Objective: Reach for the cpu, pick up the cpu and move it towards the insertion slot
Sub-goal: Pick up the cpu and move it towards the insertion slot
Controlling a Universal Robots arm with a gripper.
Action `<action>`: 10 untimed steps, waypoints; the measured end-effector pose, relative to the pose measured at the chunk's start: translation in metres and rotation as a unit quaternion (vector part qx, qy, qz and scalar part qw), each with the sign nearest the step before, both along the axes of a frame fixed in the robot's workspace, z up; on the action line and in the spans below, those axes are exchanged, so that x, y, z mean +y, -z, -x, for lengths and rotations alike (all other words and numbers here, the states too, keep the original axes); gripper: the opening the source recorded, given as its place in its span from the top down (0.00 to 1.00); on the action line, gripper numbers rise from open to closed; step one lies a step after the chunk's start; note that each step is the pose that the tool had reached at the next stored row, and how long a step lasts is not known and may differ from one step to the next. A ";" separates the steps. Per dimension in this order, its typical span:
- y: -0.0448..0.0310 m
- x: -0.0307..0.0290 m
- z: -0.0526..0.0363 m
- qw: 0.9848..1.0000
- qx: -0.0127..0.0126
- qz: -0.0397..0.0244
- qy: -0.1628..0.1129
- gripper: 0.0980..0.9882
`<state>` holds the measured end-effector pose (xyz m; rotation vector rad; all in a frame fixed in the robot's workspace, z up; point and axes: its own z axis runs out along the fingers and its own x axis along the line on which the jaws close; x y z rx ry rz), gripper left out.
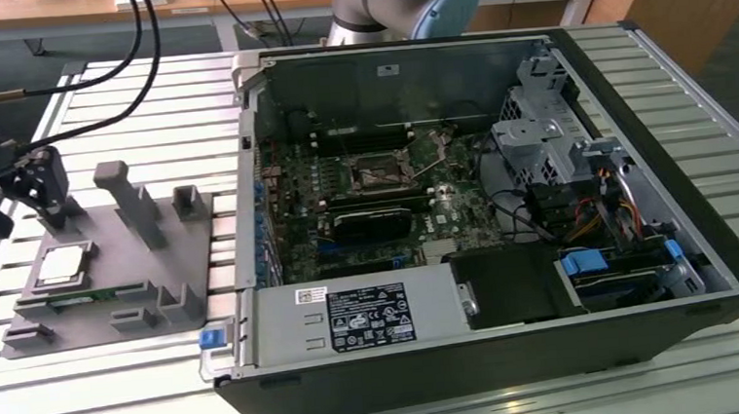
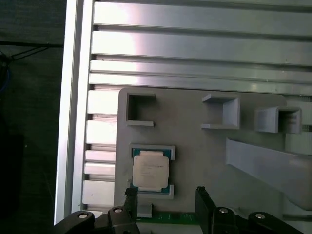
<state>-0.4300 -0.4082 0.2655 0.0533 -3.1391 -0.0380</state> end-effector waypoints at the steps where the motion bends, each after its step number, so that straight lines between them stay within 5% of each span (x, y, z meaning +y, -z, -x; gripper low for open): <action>1: 0.0016 -0.0005 0.0000 1.000 0.000 0.000 -0.001 0.45; 7: 0.0092 -0.0016 0.0003 1.000 0.000 0.000 -0.003 0.45; 10: 0.0124 -0.0023 0.0004 1.000 0.000 0.000 -0.004 0.37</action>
